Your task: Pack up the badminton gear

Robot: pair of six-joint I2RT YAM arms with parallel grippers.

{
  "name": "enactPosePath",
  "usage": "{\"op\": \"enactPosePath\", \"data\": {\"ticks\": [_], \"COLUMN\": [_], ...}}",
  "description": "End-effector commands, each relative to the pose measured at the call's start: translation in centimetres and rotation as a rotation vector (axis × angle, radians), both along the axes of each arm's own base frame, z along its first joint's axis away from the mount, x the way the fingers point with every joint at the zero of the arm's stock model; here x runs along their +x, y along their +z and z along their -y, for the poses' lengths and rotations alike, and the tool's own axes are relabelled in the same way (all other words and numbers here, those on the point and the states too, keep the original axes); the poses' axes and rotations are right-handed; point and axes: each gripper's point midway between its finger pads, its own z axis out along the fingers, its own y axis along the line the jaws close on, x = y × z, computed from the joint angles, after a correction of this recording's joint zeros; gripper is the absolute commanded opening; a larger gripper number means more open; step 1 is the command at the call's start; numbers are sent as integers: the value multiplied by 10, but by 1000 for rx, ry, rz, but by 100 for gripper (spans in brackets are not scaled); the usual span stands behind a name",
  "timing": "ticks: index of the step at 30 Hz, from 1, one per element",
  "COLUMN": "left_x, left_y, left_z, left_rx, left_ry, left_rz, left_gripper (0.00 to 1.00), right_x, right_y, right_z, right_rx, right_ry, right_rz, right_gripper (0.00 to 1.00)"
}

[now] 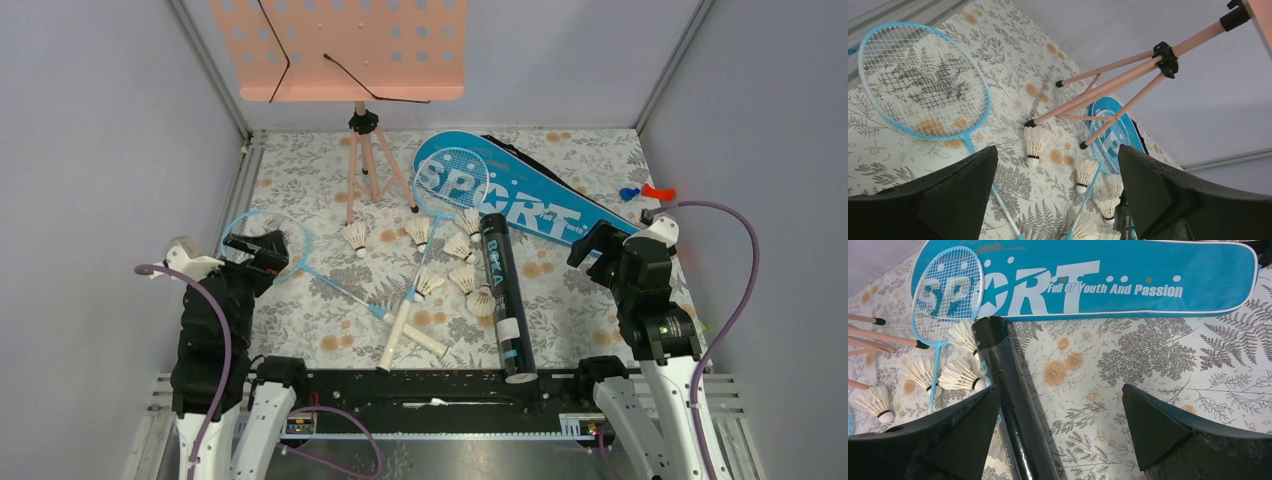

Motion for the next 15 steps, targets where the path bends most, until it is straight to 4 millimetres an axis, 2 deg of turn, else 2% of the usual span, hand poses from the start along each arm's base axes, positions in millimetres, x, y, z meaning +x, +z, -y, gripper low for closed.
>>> {"op": "enactPosePath", "data": {"ticks": [1,3,5,8,12,15], "left_x": [10,16,24,39,56,63], "left_y": [-8,-15,-22,-39,-62,-75], "left_z": [4,8,15,31,59,72], "left_rx": [-1,-9,-17,-23,-51,-71], "left_ry": [-20,-35,-72,-154,-305,-375], "left_rz": [-32,-52,-69,-108,-167,-196], "left_gripper": [99,99,99,99,99,99], "right_x": [7,11,14,23,55,81], "right_y": [7,2,-4,-15,-37,-63], "right_z": [-10,-25,-51,-76,-99,-115], "right_rx": [-3,28,47,130,226,158], "right_ry": [69,147,312,421,472,481], "right_rz": [27,43,34,-64,-159,-215], "right_gripper": [98,98,98,98,98,98]}}
